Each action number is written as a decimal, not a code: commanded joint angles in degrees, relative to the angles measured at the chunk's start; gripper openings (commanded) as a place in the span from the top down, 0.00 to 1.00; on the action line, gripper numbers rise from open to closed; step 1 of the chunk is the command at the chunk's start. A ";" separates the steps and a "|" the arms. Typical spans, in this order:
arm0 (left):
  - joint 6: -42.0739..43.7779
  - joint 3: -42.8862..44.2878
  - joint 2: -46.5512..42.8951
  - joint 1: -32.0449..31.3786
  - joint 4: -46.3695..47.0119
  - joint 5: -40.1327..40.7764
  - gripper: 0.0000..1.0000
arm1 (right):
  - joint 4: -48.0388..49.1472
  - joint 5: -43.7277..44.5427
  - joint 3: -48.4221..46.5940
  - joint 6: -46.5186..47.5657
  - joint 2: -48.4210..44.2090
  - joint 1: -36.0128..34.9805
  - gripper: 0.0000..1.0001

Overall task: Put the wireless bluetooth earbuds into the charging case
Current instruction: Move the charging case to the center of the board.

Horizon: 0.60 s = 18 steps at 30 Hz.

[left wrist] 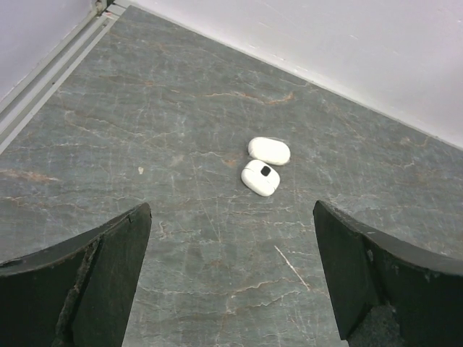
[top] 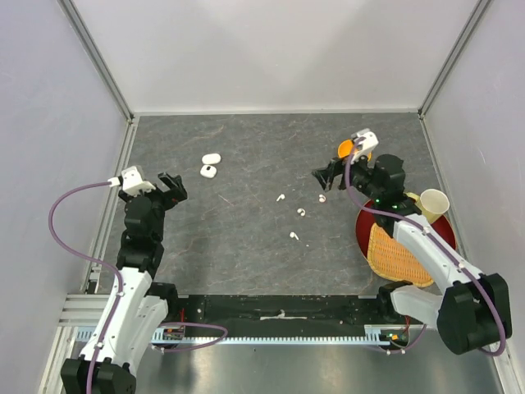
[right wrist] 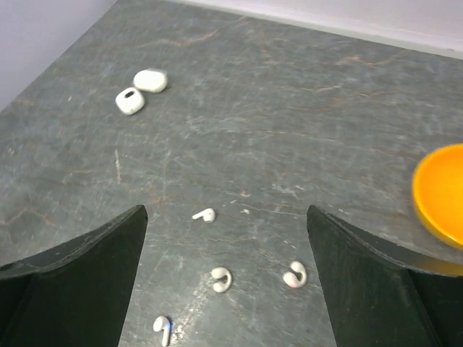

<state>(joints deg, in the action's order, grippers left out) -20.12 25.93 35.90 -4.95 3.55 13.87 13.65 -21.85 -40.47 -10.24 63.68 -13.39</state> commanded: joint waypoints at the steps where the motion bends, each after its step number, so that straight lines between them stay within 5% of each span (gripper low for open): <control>1: -0.62 2.54 0.92 0.20 0.32 5.81 0.01 | -2.31 5.57 -5.41 7.59 3.29 -6.55 0.02; 6: 0.96 5.78 0.66 0.12 -5.55 -0.24 0.01 | 0.23 7.08 -7.34 9.36 7.76 -11.04 0.02; 9: -7.20 8.33 0.49 0.12 -12.41 2.82 0.00 | 3.47 6.64 -6.82 9.80 9.87 -12.97 0.02; 18: -3.18 7.99 2.94 0.12 -11.11 -6.47 0.00 | 5.27 5.50 -10.40 14.72 17.78 -17.11 0.02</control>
<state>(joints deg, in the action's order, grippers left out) -23.20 32.75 37.39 -4.95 -7.64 12.23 17.21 -15.40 -45.87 1.41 78.13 -29.21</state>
